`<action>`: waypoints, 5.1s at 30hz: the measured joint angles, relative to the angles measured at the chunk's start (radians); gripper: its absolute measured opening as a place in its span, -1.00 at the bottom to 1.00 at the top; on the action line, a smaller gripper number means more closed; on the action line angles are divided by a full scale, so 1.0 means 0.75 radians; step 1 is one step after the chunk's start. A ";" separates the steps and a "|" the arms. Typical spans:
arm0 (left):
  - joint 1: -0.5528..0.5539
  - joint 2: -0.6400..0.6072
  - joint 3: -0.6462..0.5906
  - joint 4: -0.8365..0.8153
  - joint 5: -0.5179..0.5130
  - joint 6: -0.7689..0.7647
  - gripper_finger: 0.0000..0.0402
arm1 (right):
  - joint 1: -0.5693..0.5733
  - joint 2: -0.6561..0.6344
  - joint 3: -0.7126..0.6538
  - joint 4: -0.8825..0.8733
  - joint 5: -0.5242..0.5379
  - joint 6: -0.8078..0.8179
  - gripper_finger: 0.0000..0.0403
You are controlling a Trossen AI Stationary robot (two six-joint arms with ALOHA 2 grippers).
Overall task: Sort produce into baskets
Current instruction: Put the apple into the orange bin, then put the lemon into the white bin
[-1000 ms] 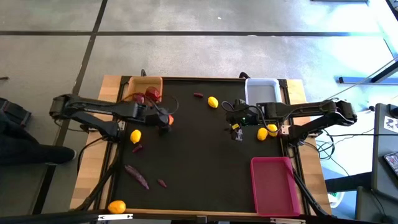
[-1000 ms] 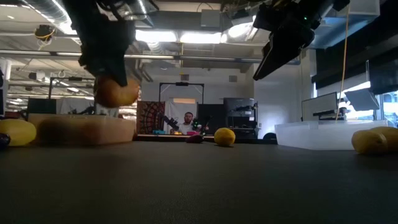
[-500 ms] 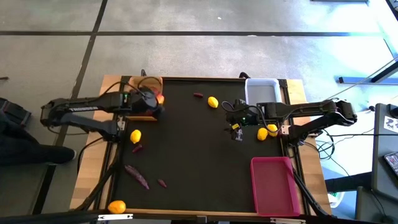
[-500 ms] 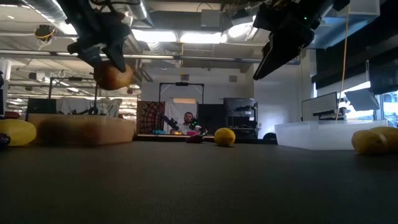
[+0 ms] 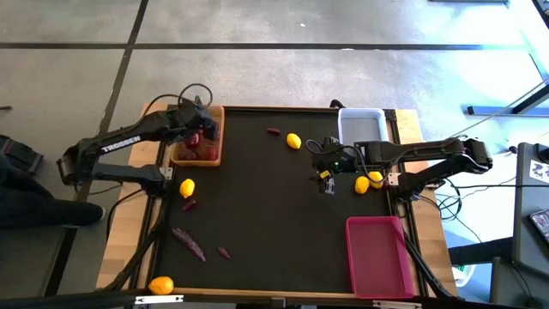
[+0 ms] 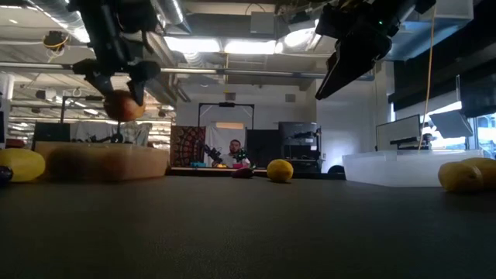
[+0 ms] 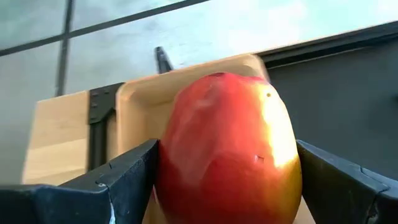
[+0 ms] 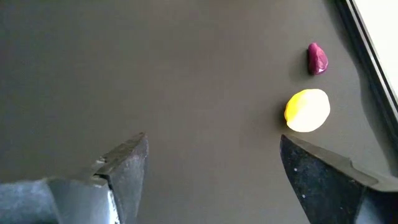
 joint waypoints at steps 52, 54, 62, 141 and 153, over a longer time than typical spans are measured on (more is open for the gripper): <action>0.258 0.292 0.001 0.087 0.084 0.270 0.90 | 0.000 0.000 0.000 0.000 0.000 0.000 0.61; 0.213 0.216 0.001 0.089 0.104 0.270 0.89 | 0.000 0.000 0.000 0.000 -0.001 0.000 0.61; -0.030 -0.024 0.001 0.094 0.268 0.258 0.88 | 0.000 0.000 0.000 0.001 0.000 0.000 0.61; -0.946 0.669 -0.218 -0.335 0.681 -0.938 0.41 | -0.001 -0.001 0.001 0.062 0.000 0.010 0.61; -0.947 0.661 -0.192 -0.320 0.655 -0.795 -0.05 | 0.000 -0.001 0.001 0.064 0.000 0.010 0.61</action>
